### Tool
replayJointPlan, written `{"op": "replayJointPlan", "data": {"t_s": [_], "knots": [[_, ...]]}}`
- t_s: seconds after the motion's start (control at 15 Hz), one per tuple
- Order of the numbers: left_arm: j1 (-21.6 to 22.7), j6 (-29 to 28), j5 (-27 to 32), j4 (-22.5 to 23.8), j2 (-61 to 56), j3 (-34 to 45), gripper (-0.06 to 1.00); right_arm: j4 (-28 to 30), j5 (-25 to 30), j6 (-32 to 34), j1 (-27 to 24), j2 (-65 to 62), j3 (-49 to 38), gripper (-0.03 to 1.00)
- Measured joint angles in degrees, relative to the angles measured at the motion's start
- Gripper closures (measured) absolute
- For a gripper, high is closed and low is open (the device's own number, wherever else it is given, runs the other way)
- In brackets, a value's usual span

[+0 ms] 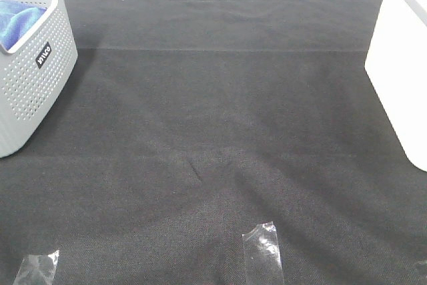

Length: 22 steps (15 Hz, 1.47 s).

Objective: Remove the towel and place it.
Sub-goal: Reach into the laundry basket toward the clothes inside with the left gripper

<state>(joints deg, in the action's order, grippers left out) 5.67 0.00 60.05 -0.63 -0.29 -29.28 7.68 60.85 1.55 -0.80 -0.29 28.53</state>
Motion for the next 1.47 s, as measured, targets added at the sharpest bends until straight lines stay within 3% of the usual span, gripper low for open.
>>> {"op": "replayJointPlan", "data": {"t_s": [1.47], "knots": [[0.00, 0.00, 0.00, -0.06, 0.00, 0.00, -0.05, 0.00, 0.00, 0.00, 0.00, 0.00, 0.00, 0.00]]}}
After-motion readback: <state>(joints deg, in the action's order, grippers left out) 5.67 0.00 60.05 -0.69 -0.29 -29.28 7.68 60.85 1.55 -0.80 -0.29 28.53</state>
